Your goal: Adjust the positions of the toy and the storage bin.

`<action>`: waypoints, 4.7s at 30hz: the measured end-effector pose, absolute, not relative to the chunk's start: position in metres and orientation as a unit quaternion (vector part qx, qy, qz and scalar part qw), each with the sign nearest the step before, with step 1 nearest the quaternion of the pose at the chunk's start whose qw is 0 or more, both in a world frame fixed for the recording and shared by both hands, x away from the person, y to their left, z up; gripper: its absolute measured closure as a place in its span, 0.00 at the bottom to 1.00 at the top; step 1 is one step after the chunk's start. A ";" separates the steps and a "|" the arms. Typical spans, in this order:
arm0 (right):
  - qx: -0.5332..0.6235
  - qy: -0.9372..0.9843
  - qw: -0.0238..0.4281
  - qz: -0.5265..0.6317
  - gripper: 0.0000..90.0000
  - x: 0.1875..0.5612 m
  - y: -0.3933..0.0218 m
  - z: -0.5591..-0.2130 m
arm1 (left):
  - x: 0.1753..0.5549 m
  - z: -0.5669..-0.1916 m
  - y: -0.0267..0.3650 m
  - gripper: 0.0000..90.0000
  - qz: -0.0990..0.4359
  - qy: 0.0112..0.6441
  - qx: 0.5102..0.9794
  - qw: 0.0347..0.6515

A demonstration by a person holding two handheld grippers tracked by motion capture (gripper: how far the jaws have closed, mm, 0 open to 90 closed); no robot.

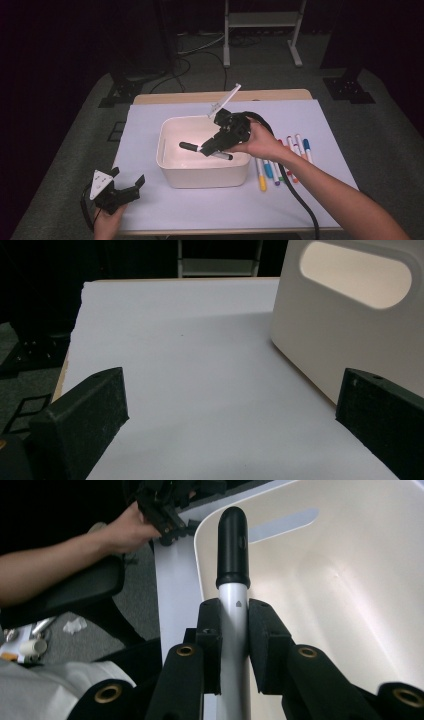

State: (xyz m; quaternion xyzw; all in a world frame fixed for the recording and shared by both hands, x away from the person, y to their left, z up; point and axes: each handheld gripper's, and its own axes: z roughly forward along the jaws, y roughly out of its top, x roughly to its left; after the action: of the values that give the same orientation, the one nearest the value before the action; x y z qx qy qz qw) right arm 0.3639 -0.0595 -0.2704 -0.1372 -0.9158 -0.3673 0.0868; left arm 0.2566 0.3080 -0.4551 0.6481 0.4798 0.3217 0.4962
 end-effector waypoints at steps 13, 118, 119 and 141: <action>-0.090 -0.941 0.104 -0.311 0.84 0.380 -0.033 -0.297 | 0.257 -0.455 0.308 0.00 0.322 0.480 0.648 0.497; -0.474 -0.819 -0.073 -0.315 0.59 0.370 -0.352 -0.417 | 0.255 -0.455 0.306 0.00 0.327 0.475 0.652 0.492; -0.479 -0.817 -0.078 -0.312 0.60 0.372 -0.352 -0.419 | 0.255 -0.455 0.306 0.00 0.327 0.475 0.652 0.492; -0.540 -0.796 -0.129 -0.241 0.83 0.374 -0.355 -0.435 | 0.256 -0.455 0.306 0.00 0.328 0.472 0.655 0.491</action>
State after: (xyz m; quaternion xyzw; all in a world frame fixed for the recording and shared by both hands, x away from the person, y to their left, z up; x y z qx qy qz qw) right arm 0.3742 -0.3551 -0.4351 -0.5403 -0.7958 -0.2411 -0.1293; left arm 0.2555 0.3057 -0.4552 0.6551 0.4716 0.3276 0.4910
